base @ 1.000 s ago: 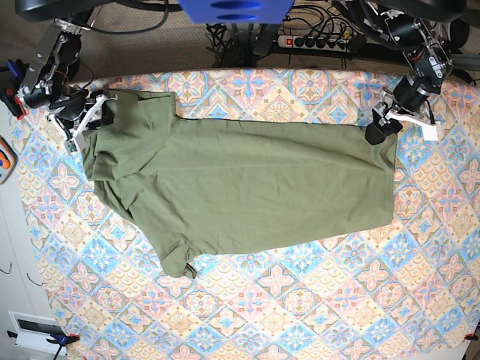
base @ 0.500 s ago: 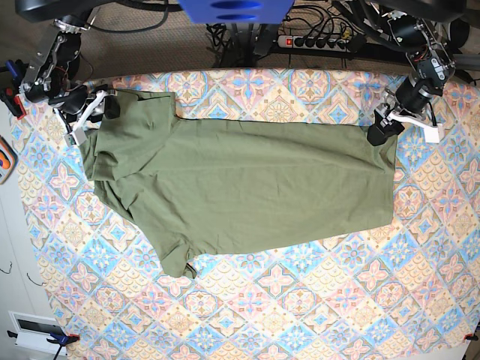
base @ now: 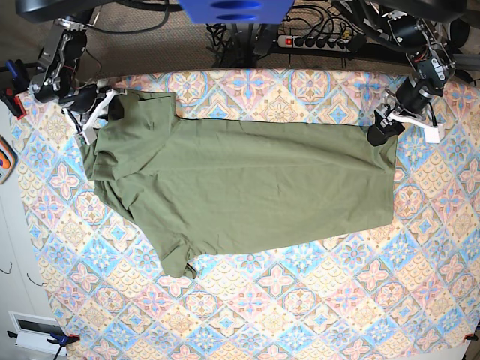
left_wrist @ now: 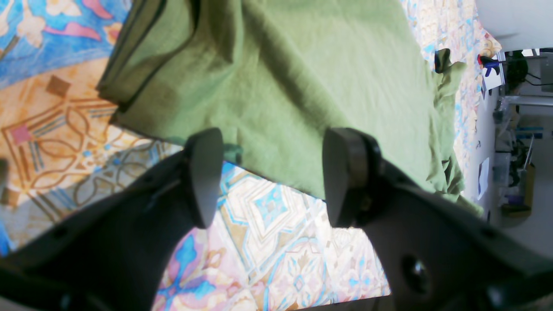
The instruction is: Layout the t-shirt on the table in an organized manner, then fold the t-shirt properly
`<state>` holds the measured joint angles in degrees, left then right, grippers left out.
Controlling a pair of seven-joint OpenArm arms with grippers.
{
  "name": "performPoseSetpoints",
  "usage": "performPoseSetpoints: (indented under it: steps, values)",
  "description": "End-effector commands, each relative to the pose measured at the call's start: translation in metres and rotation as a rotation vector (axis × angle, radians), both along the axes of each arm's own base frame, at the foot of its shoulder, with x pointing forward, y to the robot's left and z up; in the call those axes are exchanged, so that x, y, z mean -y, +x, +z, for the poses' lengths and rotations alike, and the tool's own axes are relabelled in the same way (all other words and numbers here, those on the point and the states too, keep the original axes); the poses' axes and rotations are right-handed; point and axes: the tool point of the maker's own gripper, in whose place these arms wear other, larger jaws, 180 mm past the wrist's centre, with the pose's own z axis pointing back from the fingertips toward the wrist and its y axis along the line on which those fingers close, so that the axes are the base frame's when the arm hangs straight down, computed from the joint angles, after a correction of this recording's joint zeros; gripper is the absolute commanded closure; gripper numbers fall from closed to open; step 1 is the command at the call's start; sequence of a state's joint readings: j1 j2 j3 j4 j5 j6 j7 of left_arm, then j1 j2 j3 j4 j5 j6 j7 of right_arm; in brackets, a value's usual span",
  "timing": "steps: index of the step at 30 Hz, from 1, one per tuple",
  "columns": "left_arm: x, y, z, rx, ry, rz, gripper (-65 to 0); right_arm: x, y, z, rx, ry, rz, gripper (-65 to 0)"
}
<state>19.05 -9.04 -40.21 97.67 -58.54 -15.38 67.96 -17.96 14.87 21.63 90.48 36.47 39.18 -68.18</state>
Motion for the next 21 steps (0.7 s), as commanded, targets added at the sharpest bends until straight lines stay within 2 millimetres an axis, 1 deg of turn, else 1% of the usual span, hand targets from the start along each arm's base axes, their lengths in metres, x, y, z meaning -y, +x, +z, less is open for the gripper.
performPoseSetpoints:
  steps: [1,4,8,12,15,18,21]
  values:
    - [-0.003,0.004,0.009,0.034,0.012,-0.004,-36.5,-0.007,-0.015,-0.007,-0.069,-0.007,0.046,-3.0]
    - [-0.004,0.004,0.009,0.034,0.013,-0.001,-36.5,-0.014,0.001,0.013,0.018,0.062,0.025,-2.2]
    - [-0.004,0.004,0.009,0.034,0.013,-0.001,-36.5,-0.002,0.017,0.042,0.130,0.083,-0.027,-2.2]
    - [-0.004,0.004,0.009,0.035,0.013,0.000,-36.5,0.004,0.033,0.070,0.232,0.096,-0.049,-2.2]
    - [-0.005,0.006,0.010,0.039,0.015,0.000,-36.5,-0.002,0.058,0.094,0.322,0.095,-0.021,-2.2]
    - [-0.005,0.005,0.010,0.037,0.015,0.000,-36.5,-0.007,0.071,0.107,0.371,0.091,-0.002,-2.2]
    - [-0.005,0.004,0.009,0.035,0.015,0.001,-36.5,-0.023,0.087,0.117,0.412,0.108,0.046,-2.2]
